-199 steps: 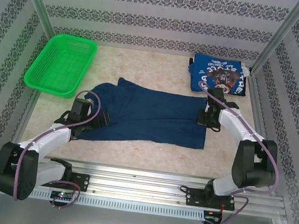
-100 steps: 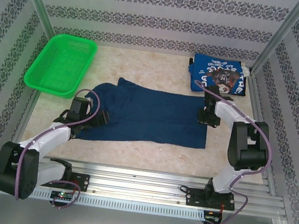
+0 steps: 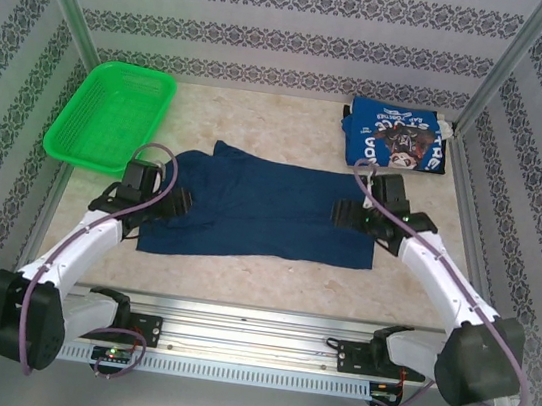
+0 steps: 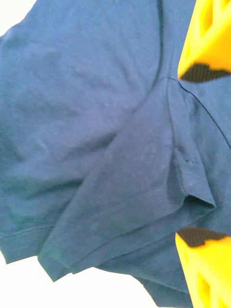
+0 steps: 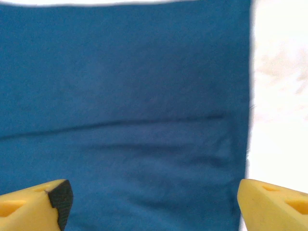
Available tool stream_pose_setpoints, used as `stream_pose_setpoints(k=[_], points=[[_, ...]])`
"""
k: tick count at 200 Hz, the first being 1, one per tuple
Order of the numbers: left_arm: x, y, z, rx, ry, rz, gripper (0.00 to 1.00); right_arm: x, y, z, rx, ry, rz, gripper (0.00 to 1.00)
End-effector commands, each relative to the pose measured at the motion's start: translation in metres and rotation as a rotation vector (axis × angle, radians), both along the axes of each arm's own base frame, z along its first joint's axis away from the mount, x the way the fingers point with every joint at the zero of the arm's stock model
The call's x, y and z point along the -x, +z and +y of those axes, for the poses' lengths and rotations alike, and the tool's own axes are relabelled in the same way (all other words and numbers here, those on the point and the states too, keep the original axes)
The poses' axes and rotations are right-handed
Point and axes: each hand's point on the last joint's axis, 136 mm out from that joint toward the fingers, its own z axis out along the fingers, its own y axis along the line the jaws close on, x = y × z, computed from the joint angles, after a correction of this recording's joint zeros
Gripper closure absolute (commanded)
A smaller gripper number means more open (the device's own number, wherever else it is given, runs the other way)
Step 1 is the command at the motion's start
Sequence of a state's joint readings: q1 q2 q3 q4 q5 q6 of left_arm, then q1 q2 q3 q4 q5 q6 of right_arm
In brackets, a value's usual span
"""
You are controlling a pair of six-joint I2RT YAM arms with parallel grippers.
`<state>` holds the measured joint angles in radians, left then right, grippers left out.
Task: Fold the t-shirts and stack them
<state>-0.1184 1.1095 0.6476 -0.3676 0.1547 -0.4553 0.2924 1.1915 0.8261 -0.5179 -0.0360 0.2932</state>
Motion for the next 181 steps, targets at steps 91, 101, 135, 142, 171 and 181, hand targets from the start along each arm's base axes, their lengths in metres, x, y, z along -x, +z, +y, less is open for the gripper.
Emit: stream_pose_setpoints(k=[91, 101, 135, 142, 171, 181], points=[[0.005, -0.056, -0.004, -0.002, 0.031, 0.176, 0.43, 0.060, -0.006, 0.059, -0.120, 0.222, -0.034, 0.04], [0.005, -0.058, -0.002, -0.011, 0.041, 0.184, 0.46, 0.063, -0.003, 0.061, -0.123, 0.233, -0.051, 0.03], [-0.003, -0.066, 0.000, -0.032, 0.049, 0.189, 0.52, 0.070, 0.005, 0.064, -0.143, 0.254, -0.078, 0.02], [-0.006, -0.066, 0.000, -0.032, 0.049, 0.185, 0.53, 0.071, 0.005, 0.064, -0.142, 0.259, -0.080, 0.02], [-0.019, -0.067, -0.001, -0.039, 0.043, 0.172, 0.56, 0.080, 0.005, 0.070, -0.141, 0.294, -0.090, 0.02], [-0.022, -0.067, -0.001, -0.047, 0.041, 0.173, 0.58, 0.082, 0.006, 0.072, -0.143, 0.305, -0.097, 0.02]])
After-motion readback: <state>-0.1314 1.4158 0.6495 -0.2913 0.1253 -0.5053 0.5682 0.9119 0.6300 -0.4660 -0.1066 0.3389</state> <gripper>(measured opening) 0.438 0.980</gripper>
